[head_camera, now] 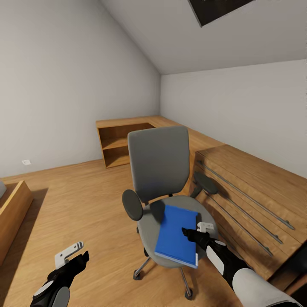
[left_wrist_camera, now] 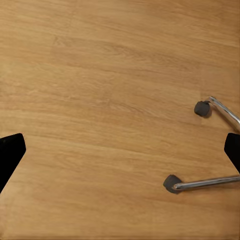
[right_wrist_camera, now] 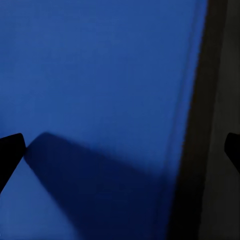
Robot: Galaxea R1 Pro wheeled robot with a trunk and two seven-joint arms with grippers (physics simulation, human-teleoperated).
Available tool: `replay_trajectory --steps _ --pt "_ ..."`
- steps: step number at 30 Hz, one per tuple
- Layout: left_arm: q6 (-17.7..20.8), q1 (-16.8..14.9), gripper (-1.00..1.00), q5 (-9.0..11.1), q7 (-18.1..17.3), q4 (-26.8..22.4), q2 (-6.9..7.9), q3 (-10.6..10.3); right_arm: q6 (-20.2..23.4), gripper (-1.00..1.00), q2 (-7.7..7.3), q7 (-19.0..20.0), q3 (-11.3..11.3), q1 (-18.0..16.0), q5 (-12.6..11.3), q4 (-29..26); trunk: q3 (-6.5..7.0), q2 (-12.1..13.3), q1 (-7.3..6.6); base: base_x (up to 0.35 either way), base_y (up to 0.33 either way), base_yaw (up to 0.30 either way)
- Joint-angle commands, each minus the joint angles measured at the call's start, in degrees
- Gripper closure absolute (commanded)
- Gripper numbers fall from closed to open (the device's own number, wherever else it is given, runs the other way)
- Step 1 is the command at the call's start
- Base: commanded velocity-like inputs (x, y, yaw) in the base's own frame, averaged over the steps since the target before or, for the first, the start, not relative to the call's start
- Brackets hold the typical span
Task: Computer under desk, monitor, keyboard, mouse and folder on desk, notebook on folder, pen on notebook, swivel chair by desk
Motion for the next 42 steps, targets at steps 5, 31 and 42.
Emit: replay_trajectory --steps 5,31,42 --pt "0.13 -0.01 -1.00 0.60 0.36 -0.10 -0.03 -0.02 0.18 -1.00 -0.07 -0.03 0.39 0.02 -0.37 1.41 -0.05 -0.02 0.00 -0.018 0.000 0.000" --pt "0.13 -0.01 -1.00 0.60 0.36 -0.10 -0.03 -0.08 0.18 -1.00 -0.07 -0.03 0.37 0.02 -0.43 1.33 1.75 3.99 -2.20 -0.061 0.000 0.000" --pt "0.13 -0.01 -1.00 0.60 0.36 -0.10 -0.03 -0.12 0.03 -1.00 -0.15 -0.05 0.21 0.02 -0.43 0.99 3.72 8.41 -4.62 0.000 0.000 0.000"
